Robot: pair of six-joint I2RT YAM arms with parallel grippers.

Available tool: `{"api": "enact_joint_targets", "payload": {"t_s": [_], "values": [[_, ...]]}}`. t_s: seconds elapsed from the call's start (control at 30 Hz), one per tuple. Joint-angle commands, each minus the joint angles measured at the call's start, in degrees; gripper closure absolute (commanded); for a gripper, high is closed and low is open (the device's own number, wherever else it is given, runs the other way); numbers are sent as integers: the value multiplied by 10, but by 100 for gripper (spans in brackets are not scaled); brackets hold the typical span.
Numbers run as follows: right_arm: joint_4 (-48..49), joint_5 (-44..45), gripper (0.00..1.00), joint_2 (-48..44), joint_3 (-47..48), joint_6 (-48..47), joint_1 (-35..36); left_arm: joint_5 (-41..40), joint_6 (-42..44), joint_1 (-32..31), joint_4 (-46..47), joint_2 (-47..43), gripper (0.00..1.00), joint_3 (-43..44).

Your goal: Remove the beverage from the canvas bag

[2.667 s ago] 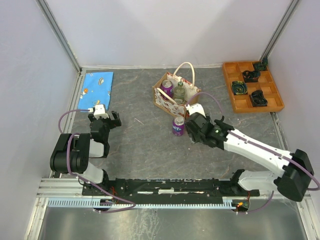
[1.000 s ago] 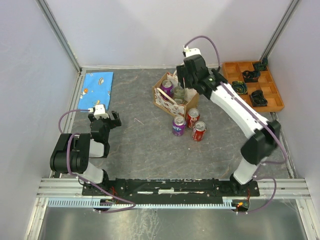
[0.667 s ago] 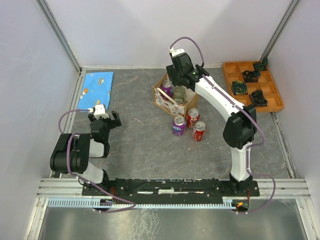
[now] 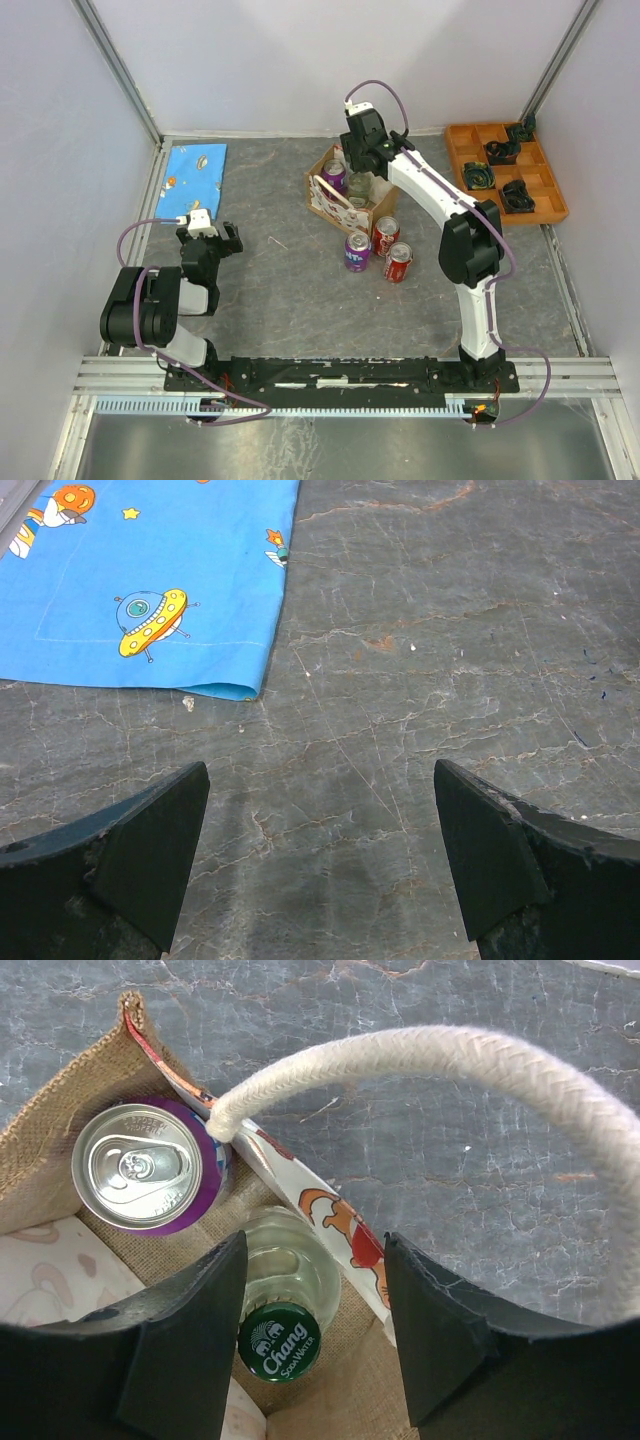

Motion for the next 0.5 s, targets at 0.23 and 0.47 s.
{"api": "enact_joint_targets", "payload": {"t_s": [0.23,0.47], "values": [[27,-34,38,-12,-4,10,2,-6,39,-1,20,-5,1,13],[35,-22,34,-42,-2,-8,3,-7,39,-1,20,-5,1,13]]}}
